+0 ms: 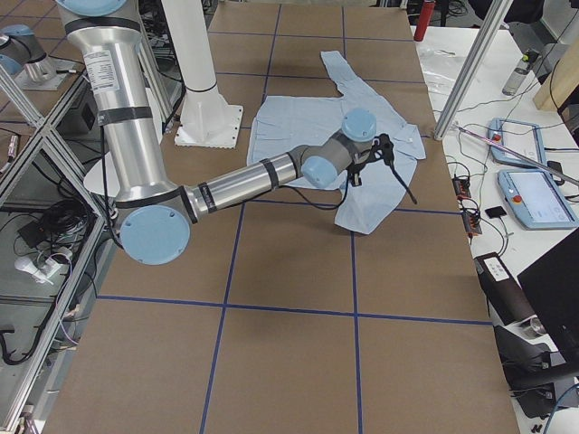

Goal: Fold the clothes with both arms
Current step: 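Lift the cuff with the right gripper and carry it across the shirt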

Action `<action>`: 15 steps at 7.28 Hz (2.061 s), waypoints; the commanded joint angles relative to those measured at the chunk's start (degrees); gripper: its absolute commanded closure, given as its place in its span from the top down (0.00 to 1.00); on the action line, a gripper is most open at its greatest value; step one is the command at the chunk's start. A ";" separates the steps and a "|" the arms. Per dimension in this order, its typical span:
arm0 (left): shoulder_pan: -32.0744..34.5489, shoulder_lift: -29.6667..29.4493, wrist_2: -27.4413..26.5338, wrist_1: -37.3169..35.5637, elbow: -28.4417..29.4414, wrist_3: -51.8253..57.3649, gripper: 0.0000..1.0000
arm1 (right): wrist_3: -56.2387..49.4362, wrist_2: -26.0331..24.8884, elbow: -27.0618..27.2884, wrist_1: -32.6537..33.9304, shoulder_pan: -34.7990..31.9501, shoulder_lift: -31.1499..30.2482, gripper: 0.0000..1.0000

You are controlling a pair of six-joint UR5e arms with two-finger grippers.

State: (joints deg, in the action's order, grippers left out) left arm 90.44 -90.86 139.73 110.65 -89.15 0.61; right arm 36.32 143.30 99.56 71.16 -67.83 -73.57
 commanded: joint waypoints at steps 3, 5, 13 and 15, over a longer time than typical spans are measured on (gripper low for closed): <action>-0.09 0.42 0.80 0.09 1.35 0.18 1.00 | 4.46 -0.38 -5.58 9.70 6.39 21.85 0.00; -0.09 0.42 0.80 0.09 2.14 0.35 1.00 | 4.46 -5.54 -11.29 9.61 9.89 29.41 0.00; -0.09 0.42 0.89 0.09 2.32 0.09 1.00 | 6.31 -30.23 -43.80 -2.72 29.74 48.33 0.00; -0.09 0.42 0.80 0.09 2.41 0.00 1.00 | 6.31 -41.65 -44.81 -5.31 35.29 49.74 0.99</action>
State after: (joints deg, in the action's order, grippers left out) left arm 90.35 -90.44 140.61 110.74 -86.79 0.68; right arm 42.64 108.33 56.07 68.33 -35.67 -25.05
